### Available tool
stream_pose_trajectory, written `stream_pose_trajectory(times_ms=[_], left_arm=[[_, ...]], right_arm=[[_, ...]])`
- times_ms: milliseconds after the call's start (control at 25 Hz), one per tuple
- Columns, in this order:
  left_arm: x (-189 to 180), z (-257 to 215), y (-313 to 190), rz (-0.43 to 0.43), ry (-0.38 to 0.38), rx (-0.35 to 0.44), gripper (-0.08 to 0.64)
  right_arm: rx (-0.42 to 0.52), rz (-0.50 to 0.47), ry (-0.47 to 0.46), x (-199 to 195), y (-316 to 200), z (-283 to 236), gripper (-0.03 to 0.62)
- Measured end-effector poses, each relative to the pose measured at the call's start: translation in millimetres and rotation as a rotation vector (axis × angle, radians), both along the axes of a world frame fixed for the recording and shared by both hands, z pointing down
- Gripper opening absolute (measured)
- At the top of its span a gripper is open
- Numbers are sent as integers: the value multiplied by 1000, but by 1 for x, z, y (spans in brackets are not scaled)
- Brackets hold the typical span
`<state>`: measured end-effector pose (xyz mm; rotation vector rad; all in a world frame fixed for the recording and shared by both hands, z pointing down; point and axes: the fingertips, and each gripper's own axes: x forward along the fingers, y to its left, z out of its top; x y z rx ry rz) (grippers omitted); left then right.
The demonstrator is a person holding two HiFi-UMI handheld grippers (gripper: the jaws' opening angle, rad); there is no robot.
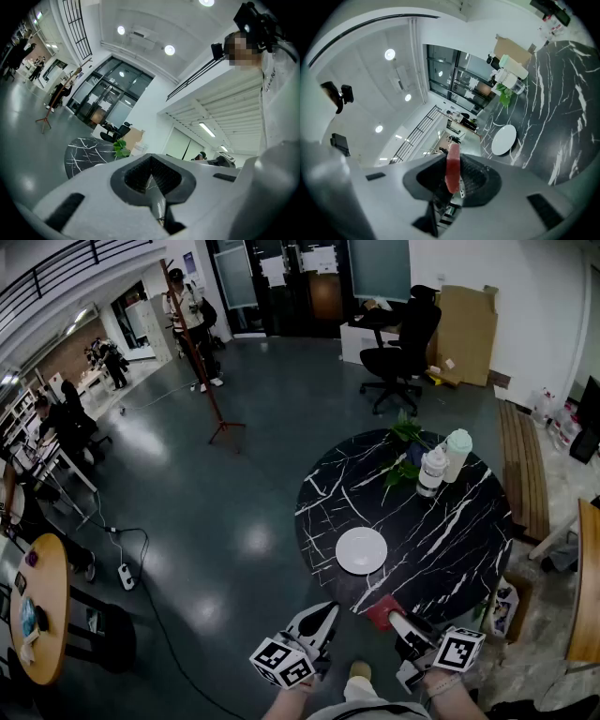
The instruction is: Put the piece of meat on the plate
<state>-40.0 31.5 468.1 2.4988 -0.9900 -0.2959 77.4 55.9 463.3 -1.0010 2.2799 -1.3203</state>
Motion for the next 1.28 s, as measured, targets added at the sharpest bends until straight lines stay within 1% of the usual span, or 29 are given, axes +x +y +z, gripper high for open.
stream_pose_trajectory(times_ms=[200,360,600,800,960,1120,1280], left_arm=[[8,9,-39,6,-17,-4,9],[9,20,-59,1,-43,0,9],[9,47,-75,14,-84,-46,9],[8,60,-109,-6,-60,-55,9],[-1,79,-141,2,-82,-71,9],[-10,89,-168,-14,-86,-85,9],[-12,102,-181,-13,-83,-115,9]], right_arm=[[-14,-16,38,5,-38,14,90],[-35,-45,78,6,-64,37,90],[-105,-70,125,-2,-95,64,89],[-134,-87,197,0,-131,86,90],[-155,-76,232,-6,-163,104,91],[-183,-104,277,-18,-195,122,91],[-213,-146,265,-35,-215,137,91]])
